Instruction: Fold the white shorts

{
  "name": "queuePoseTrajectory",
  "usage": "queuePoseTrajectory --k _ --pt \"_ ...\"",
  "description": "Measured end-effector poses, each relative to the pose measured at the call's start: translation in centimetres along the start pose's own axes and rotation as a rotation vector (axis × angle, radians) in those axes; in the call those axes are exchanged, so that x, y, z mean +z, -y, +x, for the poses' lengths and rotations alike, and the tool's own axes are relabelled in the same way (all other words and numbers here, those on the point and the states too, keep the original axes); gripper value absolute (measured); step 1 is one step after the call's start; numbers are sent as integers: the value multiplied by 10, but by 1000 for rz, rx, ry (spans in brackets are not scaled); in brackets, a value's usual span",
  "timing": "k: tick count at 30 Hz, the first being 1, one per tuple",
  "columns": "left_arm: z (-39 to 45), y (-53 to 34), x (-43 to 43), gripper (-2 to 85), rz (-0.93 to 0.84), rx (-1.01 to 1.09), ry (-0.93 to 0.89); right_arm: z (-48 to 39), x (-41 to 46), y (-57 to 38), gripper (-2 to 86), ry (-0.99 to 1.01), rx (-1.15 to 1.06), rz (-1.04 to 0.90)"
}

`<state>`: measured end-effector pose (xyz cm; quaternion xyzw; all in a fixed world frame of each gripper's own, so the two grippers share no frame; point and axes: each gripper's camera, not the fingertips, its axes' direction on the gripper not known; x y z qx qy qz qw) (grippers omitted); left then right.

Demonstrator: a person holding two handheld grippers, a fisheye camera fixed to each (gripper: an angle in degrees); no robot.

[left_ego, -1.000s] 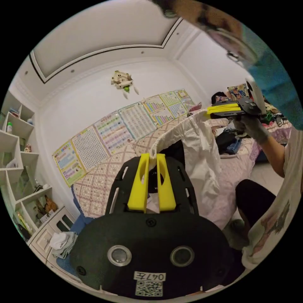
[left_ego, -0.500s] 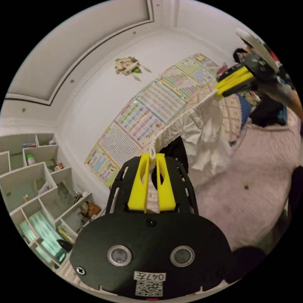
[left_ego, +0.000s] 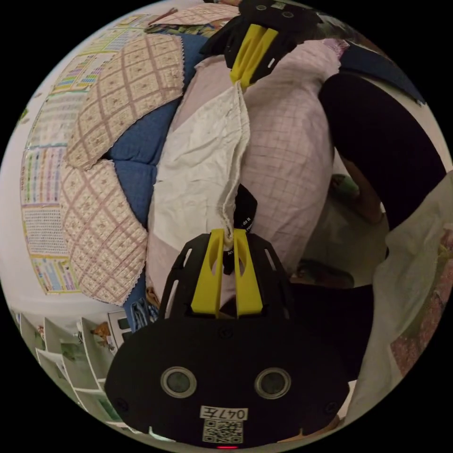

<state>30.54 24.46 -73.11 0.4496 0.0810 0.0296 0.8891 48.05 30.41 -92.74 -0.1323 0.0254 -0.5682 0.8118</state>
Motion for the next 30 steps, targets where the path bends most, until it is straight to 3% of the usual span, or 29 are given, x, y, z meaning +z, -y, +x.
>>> queuePoseTrajectory --k 7,12,16,22,26,30 --pt "-25 29 23 31 132 23 -232 -20 -20 -51 87 -94 28 -90" --pt "-67 30 73 80 288 -117 -613 -24 -6 -104 105 -9 182 -193" --pt "-122 -11 101 92 408 -263 -788 -22 -13 -146 117 43 355 -294" --pt "-244 -113 182 88 521 -862 -749 -44 -89 -152 129 44 539 5" --pt "-299 -126 272 112 358 -1124 -756 -101 -107 -102 132 130 352 110" --pt "-324 -135 351 131 403 -1365 -994 -167 -97 -67 128 173 123 65"
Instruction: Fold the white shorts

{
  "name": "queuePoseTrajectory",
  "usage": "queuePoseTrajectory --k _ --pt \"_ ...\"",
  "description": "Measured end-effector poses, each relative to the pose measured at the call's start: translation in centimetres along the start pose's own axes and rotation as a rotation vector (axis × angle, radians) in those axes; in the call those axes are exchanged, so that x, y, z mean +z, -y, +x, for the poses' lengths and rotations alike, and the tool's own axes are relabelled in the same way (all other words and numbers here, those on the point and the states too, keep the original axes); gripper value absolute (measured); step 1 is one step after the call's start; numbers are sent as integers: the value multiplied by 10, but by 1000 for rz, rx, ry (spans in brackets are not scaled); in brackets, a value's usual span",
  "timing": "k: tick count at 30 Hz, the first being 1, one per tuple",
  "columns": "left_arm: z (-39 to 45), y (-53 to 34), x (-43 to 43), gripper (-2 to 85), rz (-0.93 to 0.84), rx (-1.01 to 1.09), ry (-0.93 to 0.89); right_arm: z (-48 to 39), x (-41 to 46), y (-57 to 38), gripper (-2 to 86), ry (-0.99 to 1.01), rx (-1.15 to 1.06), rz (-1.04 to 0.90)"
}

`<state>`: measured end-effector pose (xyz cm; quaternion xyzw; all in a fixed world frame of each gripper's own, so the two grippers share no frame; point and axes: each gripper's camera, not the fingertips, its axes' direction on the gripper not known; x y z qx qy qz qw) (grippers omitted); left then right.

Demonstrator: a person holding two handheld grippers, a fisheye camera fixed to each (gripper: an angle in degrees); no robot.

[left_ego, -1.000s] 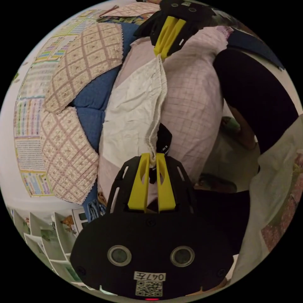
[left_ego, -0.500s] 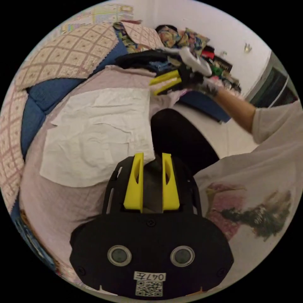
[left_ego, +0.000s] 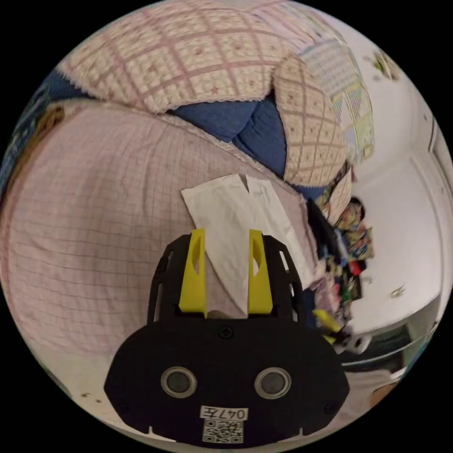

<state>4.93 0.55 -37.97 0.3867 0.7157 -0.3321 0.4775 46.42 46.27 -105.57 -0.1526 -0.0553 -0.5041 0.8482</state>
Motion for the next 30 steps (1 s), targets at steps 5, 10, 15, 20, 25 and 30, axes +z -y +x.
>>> queuePoseTrajectory --k 5,10,15,20,25,30 --pt "-31 16 17 134 65 -108 61 -50 26 7 96 -26 -155 -78" --pt "-42 23 36 113 38 -83 80 -61 46 0 44 -145 -238 -198" --pt "-52 35 39 5 45 -85 -18 -44 27 -13 10 -160 -186 -149" --pt "-41 31 11 -9 231 -38 -120 -5 -11 -33 -1 -154 -51 -53" --pt "-11 11 -41 -10 414 -5 20 36 -29 -56 -3 74 38 67" --pt "10 13 -58 -10 474 -62 96 81 -26 -83 -4 347 89 158"
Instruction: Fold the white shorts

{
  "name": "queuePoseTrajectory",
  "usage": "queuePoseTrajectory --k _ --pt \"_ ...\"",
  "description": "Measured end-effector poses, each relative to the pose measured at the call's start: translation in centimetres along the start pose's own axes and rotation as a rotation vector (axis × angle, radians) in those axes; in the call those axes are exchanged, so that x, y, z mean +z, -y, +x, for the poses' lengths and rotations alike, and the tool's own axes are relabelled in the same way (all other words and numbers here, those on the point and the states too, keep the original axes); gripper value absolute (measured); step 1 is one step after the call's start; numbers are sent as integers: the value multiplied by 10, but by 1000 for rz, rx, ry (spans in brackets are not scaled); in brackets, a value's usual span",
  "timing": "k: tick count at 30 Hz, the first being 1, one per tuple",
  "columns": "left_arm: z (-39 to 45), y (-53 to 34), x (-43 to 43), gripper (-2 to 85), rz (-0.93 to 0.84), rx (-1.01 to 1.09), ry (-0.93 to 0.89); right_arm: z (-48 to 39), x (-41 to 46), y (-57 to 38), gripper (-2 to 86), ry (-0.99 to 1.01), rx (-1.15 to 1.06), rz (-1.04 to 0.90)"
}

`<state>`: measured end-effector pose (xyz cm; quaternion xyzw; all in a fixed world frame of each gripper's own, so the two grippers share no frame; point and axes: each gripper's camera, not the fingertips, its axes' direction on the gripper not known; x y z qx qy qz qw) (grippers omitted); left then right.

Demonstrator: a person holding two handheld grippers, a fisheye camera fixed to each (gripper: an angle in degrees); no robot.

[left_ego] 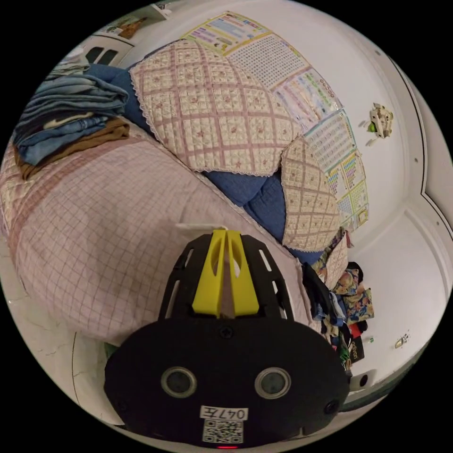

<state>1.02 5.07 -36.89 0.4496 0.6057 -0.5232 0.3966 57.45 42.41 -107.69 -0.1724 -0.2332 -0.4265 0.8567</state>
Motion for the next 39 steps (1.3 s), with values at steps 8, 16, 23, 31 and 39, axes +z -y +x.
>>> queuePoseTrajectory --k 8,16,23,31,39 --pt "121 47 61 -10 -48 265 -24 151 -61 -94 -4 168 433 218" --pt "283 59 219 -10 -350 650 44 270 -57 -198 -4 151 802 196" --pt "351 42 327 -9 -560 766 151 355 -38 -265 -2 168 961 110" --pt "370 63 365 44 -655 665 0 419 -28 -311 5 205 991 120" --pt "359 134 315 104 -533 669 -8 481 -46 -349 64 97 1058 180"
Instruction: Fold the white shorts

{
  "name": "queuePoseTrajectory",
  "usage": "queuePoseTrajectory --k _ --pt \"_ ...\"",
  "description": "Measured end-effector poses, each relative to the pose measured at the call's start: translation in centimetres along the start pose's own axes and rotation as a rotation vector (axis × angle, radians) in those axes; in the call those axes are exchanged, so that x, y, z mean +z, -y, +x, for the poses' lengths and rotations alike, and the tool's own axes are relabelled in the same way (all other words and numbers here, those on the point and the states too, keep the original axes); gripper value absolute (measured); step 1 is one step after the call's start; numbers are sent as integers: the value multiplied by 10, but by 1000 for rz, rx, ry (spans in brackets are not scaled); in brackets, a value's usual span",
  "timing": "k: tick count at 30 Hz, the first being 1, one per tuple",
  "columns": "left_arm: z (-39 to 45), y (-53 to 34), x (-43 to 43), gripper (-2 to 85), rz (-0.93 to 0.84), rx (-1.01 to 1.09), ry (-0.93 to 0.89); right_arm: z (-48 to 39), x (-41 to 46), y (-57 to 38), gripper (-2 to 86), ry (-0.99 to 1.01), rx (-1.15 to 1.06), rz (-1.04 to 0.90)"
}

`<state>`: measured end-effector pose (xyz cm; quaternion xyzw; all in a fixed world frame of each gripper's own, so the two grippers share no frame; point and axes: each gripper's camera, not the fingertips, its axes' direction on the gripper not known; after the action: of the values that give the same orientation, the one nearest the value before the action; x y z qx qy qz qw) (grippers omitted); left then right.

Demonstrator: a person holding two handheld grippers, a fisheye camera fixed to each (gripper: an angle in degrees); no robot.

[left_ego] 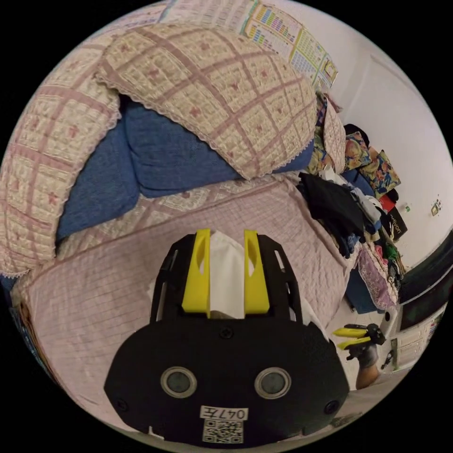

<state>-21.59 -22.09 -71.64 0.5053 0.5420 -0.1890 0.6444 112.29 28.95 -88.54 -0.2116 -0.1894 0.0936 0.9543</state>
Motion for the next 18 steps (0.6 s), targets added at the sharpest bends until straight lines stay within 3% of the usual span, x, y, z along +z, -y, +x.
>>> queuePoseTrajectory --k 7,14,16,18 --pt "-61 -67 -52 108 35 -111 -78 5 1 72 49 -66 -165 14" --pt "-118 -174 8 125 -20 -414 -532 22 62 174 60 -15 -321 -116" --pt "-116 -184 24 127 -47 -424 -548 32 79 198 65 22 -318 -142" --pt "-109 -184 35 133 -86 -388 -453 42 96 219 68 11 -318 -164"
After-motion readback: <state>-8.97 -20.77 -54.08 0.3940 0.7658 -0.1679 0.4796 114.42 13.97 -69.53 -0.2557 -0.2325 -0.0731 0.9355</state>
